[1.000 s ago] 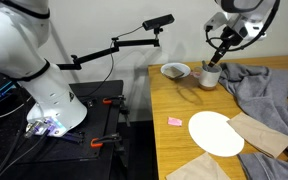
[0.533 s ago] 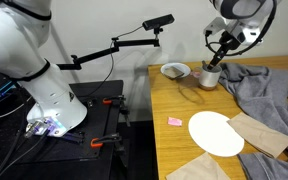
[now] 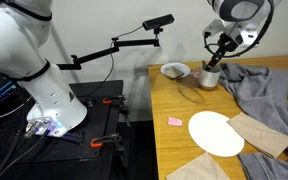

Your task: Pick up the pen from the mug cup and put it on the table.

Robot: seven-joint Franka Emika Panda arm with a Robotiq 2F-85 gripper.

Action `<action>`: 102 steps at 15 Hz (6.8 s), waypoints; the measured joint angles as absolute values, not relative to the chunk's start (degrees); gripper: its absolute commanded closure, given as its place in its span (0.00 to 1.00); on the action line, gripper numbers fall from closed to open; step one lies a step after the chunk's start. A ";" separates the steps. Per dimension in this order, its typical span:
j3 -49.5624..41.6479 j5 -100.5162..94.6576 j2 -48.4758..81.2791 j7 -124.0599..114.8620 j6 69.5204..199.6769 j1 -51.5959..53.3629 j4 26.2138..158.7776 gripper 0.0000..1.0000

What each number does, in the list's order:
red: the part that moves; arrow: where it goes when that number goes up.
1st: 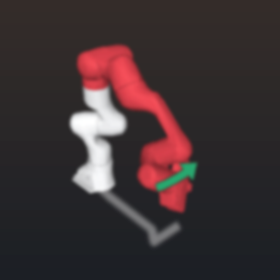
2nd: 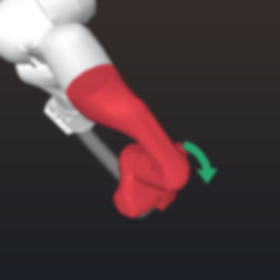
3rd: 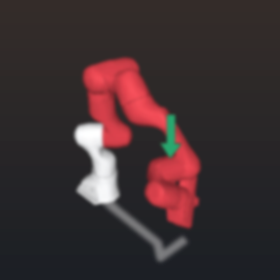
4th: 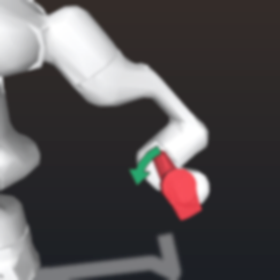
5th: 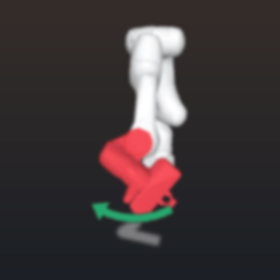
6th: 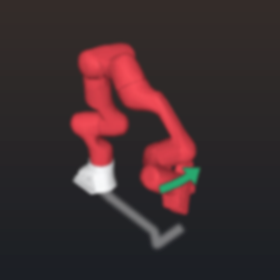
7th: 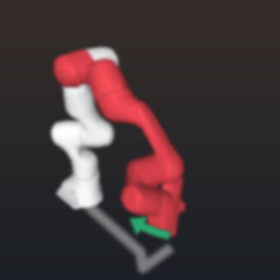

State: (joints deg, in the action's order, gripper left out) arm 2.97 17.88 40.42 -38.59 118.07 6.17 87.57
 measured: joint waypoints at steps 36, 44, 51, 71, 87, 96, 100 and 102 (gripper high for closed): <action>3.10 19.16 38.82 -38.58 101.54 6.23 81.68 0.94; 2.97 17.02 26.29 -38.58 96.13 6.55 86.31 0.94; 2.95 9.75 12.24 -38.58 107.51 7.20 102.46 0.94; 3.20 4.31 -1.95 -28.59 142.94 4.62 137.72 0.94; -1.02 -3.54 13.38 -32.10 159.79 5.92 137.48 0.94; -4.43 -3.54 19.42 -34.35 161.28 11.32 135.06 0.30; -6.22 -3.54 20.23 -35.90 161.16 13.16 133.73 0.02; -7.13 -3.54 19.86 -37.56 160.96 13.86 133.05 0.00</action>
